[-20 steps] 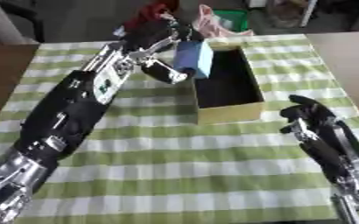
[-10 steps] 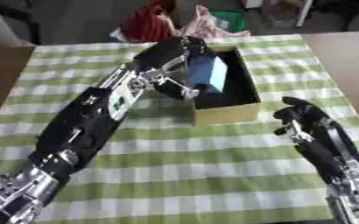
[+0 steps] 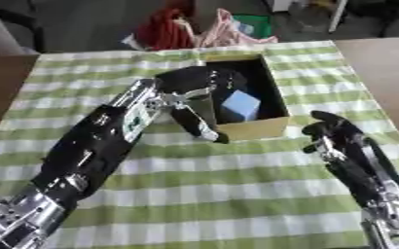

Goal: Pick up objects on the table and place them in the box.

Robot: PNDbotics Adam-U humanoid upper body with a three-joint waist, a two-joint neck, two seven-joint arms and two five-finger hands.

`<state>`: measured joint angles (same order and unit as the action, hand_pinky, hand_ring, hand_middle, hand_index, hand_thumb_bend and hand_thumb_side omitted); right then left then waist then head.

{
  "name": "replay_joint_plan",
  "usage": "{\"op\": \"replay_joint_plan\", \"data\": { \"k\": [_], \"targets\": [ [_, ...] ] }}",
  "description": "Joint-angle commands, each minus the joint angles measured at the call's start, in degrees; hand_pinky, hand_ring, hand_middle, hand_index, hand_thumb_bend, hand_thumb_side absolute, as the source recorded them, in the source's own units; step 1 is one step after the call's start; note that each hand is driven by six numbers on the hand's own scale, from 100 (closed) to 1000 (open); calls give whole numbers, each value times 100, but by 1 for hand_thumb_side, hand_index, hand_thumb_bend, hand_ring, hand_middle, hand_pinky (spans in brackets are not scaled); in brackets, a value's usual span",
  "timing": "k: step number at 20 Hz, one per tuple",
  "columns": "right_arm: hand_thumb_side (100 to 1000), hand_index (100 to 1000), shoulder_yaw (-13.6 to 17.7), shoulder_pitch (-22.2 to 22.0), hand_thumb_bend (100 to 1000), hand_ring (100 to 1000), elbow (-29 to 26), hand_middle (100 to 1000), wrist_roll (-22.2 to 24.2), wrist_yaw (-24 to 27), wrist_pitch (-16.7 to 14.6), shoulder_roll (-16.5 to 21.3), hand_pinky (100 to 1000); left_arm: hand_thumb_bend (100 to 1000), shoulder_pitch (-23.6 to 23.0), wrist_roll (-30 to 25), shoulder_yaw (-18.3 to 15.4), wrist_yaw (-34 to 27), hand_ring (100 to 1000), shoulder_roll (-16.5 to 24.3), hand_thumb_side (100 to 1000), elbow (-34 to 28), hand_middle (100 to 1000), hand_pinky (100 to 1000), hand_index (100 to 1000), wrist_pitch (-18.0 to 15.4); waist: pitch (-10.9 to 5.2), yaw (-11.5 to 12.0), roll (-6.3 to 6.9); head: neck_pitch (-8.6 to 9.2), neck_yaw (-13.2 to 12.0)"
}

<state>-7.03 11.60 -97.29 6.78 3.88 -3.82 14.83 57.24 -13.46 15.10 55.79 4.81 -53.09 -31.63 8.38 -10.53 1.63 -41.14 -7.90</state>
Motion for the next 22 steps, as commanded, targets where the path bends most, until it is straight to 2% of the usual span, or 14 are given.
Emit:
{"op": "replay_joint_plan", "data": {
  "k": [1, 3, 4, 7, 8, 10, 13, 16, 19, 22],
  "targets": [
    [517, 850, 51, 49, 100, 768, -58, 628, -7, 17, -17, 51, 585, 571, 133, -84, -61, -529, 817, 205, 625, -377, 866, 791, 917, 106, -76, 20, -37, 57, 31],
    [518, 850, 63, 36, 100, 768, -55, 628, -17, 12, -20, 56, 586, 494, 152, -71, -59, -959, 784, 337, 569, -638, 821, 769, 907, 260, -82, 53, -38, 47, 55],
    [518, 849, 71, 31, 100, 768, -56, 628, -24, 9, -22, 59, 585, 361, 154, -63, -54, -1185, 761, 421, 478, -786, 785, 751, 896, 352, -85, 72, -38, 44, 61],
    [518, 849, 109, 23, 100, 768, -64, 628, -58, 3, -28, 78, 585, 234, 5, -53, -59, -2008, 739, 815, 440, -1393, 754, 730, 887, 678, -86, 143, -36, 70, 123],
    [517, 849, 124, 17, 100, 768, -66, 628, -73, -2, -30, 88, 585, 170, -90, -63, -87, -2307, 734, 957, 408, -1611, 748, 720, 884, 825, -83, 171, -36, 74, 144],
    [517, 849, 157, 4, 100, 768, -69, 628, -104, -13, -34, 104, 586, 100, -348, -62, -193, -2937, 723, 1263, 392, -2096, 740, 702, 881, 1155, -82, 227, -33, 71, 182],
    [517, 849, 211, -10, 100, 768, -84, 628, -158, -27, -42, 129, 586, 100, -921, 75, -538, -3912, 715, 1684, 401, -2980, 734, 685, 875, 1693, -60, 320, -28, 85, 270],
    [517, 851, 262, -17, 100, 768, -103, 629, -212, -39, -48, 145, 586, 100, -1548, 351, -989, -4708, 708, 1939, 430, -3844, 729, 669, 868, 2208, -33, 397, -32, 95, 321],
    [516, 854, 309, -27, 100, 769, -119, 631, -274, -43, -48, 161, 586, 100, -2220, 714, -1419, -5293, 701, 1992, 461, -4519, 722, 658, 865, 2591, -17, 496, -38, 64, 369],
    [517, 859, 339, -49, 100, 771, -126, 635, -325, -48, -45, 173, 586, 100, -2842, 953, -1667, -5518, 693, 1931, 506, -4906, 716, 646, 868, 2849, -12, 574, -48, -18, 385]
  ]
}}
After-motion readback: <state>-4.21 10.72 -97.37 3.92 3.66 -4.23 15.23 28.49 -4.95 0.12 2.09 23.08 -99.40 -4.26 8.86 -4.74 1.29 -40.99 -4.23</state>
